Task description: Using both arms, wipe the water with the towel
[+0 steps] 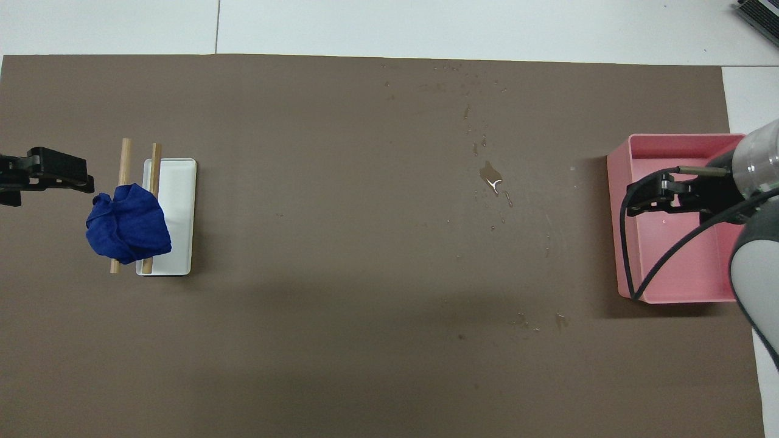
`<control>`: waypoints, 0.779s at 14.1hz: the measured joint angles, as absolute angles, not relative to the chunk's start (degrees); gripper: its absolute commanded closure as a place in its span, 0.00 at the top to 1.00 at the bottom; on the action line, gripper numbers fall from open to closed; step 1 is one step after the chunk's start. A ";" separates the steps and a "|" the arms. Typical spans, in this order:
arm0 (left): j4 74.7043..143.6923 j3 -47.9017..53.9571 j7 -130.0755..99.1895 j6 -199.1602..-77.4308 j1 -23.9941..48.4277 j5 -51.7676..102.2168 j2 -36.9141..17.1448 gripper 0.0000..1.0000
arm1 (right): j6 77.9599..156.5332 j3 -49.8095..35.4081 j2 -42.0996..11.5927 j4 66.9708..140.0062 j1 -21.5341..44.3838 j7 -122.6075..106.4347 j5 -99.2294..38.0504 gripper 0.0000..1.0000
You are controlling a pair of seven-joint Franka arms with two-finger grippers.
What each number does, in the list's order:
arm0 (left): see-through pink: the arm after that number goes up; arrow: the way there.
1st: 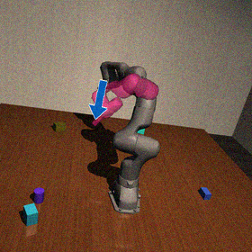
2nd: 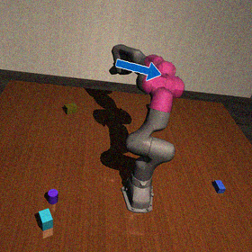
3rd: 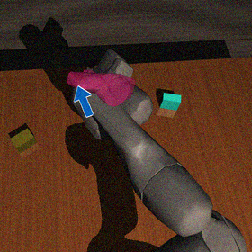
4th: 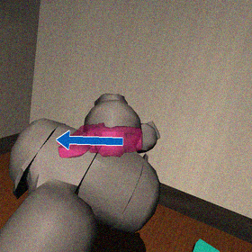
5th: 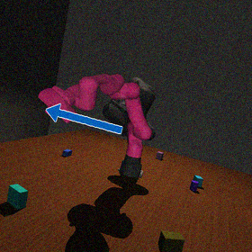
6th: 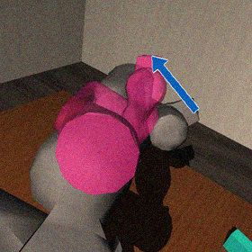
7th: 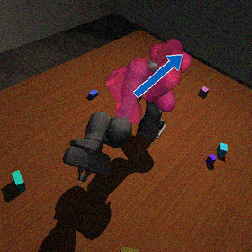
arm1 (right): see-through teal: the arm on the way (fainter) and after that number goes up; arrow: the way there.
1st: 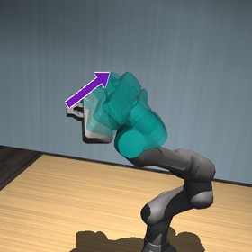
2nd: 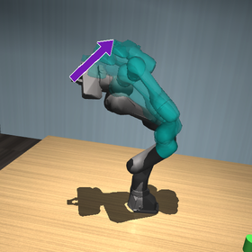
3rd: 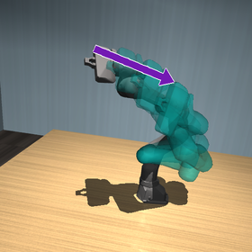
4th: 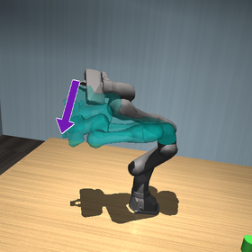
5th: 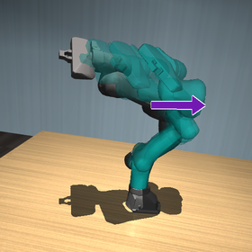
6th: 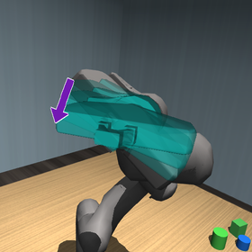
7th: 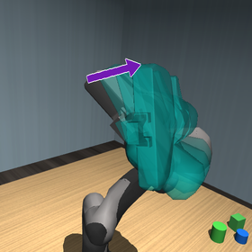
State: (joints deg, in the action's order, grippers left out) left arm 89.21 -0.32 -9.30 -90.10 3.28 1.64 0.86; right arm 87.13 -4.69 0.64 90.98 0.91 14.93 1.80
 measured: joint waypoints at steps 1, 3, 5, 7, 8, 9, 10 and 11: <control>89.21 -0.32 -9.31 -90.10 3.28 1.64 0.86 1.00 | 87.13 -4.69 0.64 90.98 0.91 14.93 1.80 1.00; 89.21 -0.35 -9.38 -90.10 3.28 1.64 0.86 1.00 | 87.13 -4.69 0.64 90.98 0.91 14.93 1.80 1.00; 89.23 -0.38 -9.45 -90.10 3.28 1.64 0.86 1.00 | 87.13 -4.69 0.64 90.98 0.91 14.93 1.80 1.00; 89.23 -0.49 -9.54 -90.10 3.28 1.64 0.86 1.00 | 87.13 -4.69 0.64 90.98 0.91 14.93 1.80 1.00; 89.23 -0.59 -9.56 -90.10 3.27 1.64 0.86 1.00 | 87.13 -4.69 0.64 90.98 0.91 14.93 1.80 1.00; 89.23 -0.70 -9.56 -90.10 3.25 1.64 0.86 1.00 | 87.13 -4.69 0.64 90.98 0.91 14.93 1.80 1.00; 89.23 -0.79 -9.59 -90.09 3.25 1.64 0.86 1.00 | 87.13 -4.69 0.64 90.98 0.91 14.93 1.80 1.00; 89.24 -0.88 -9.61 -90.06 3.24 1.64 0.86 1.00 | 87.13 -4.69 0.64 90.98 0.91 14.93 1.80 1.00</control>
